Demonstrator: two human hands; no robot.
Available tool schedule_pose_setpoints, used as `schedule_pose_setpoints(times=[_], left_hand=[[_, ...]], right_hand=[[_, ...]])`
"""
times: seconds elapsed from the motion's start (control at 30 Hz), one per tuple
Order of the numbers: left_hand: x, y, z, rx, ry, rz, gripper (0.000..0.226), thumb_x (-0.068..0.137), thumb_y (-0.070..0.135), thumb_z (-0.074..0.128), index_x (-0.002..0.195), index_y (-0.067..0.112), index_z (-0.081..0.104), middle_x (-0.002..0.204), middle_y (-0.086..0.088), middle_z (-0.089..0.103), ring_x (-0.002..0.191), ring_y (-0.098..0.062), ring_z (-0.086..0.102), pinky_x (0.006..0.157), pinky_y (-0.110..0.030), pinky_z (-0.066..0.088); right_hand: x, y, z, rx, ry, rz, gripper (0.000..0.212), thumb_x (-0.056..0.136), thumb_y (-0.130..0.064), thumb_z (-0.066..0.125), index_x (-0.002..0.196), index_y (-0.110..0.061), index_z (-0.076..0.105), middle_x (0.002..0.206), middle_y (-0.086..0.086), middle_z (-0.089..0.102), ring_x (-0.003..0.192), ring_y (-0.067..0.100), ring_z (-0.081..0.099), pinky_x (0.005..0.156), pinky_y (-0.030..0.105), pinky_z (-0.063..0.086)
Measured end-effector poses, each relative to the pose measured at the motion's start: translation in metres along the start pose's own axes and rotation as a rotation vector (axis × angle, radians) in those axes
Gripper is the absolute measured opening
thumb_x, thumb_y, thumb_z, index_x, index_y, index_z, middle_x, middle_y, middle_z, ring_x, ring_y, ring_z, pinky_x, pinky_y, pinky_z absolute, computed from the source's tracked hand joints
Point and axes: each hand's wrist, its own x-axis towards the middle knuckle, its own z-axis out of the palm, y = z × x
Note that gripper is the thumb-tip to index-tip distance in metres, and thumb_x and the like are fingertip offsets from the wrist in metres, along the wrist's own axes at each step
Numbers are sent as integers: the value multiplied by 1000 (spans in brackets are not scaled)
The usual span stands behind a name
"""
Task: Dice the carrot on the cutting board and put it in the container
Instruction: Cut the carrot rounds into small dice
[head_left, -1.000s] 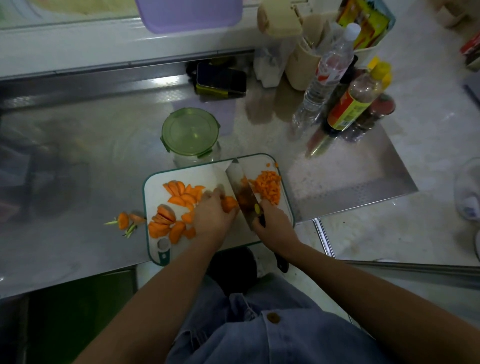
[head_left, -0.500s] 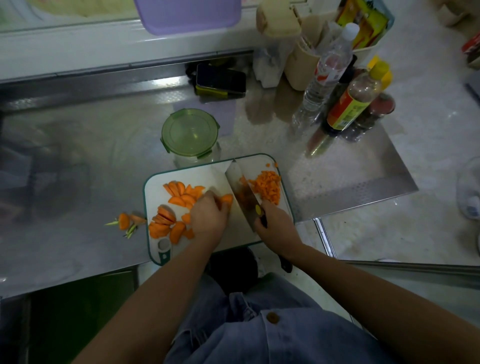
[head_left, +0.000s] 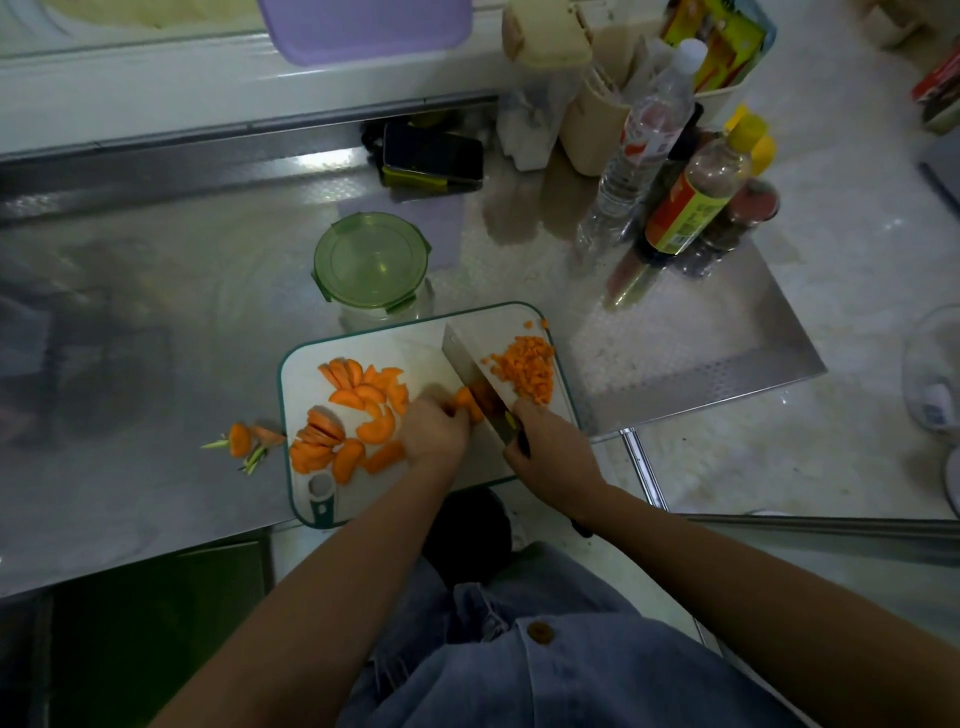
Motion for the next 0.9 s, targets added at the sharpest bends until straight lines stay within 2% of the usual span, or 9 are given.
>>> schedule_pose_setpoints(times=[0.13, 0.3, 0.43, 0.57, 0.67, 0.77, 0.9], left_hand=[[3, -1, 0, -60, 15, -33, 24, 84, 32, 63, 87, 9, 71, 84, -11, 71, 81, -27, 66, 63, -31, 45], [2, 2, -1, -78, 14, -54, 23, 86, 30, 63, 88, 11, 75, 86, -10, 72, 82, -27, 66, 62, -28, 45], [4, 2, -1, -122, 23, -91, 21, 83, 29, 67, 91, 12, 75, 88, -10, 72, 85, -26, 67, 71, -32, 53], [4, 3, -2, -144, 20, -99, 19, 83, 27, 69, 92, 11, 75, 90, -11, 73, 87, -26, 67, 72, -31, 49], [3, 4, -5, -180, -6, -121, 21, 84, 28, 71, 92, 9, 75, 92, -12, 72, 85, -24, 65, 68, -30, 46], [2, 5, -7, -222, -37, -133, 19, 85, 26, 70, 89, 8, 74, 89, -12, 72, 77, -21, 64, 64, -27, 43], [3, 4, -10, -233, -47, -137, 21, 84, 28, 71, 89, 8, 74, 86, -10, 71, 82, -24, 66, 66, -28, 46]], right_hand=[[2, 4, -6, -55, -31, -36, 23, 83, -21, 57, 102, -10, 48, 93, 11, 56, 75, 32, 57, 60, 41, 48], [3, 1, 0, -61, -111, -19, 48, 90, -22, 50, 136, -15, 37, 97, 12, 58, 78, 33, 58, 62, 40, 47], [8, 1, 3, -32, -129, -4, 39, 95, -19, 43, 133, -12, 37, 99, 15, 59, 82, 36, 58, 63, 40, 44], [14, 1, -5, -52, -101, -21, 39, 95, -19, 44, 133, -13, 40, 107, 14, 59, 90, 35, 58, 68, 39, 44], [17, -5, -15, -12, -38, -59, 37, 94, -18, 45, 131, -11, 44, 102, 11, 61, 86, 32, 58, 65, 37, 42], [17, -10, -17, -67, -85, -82, 34, 94, -18, 45, 128, -11, 44, 103, 12, 60, 89, 33, 57, 62, 34, 37], [16, -12, -16, -130, -156, -54, 41, 95, -20, 44, 134, -13, 37, 110, 12, 58, 94, 33, 56, 63, 33, 36]])
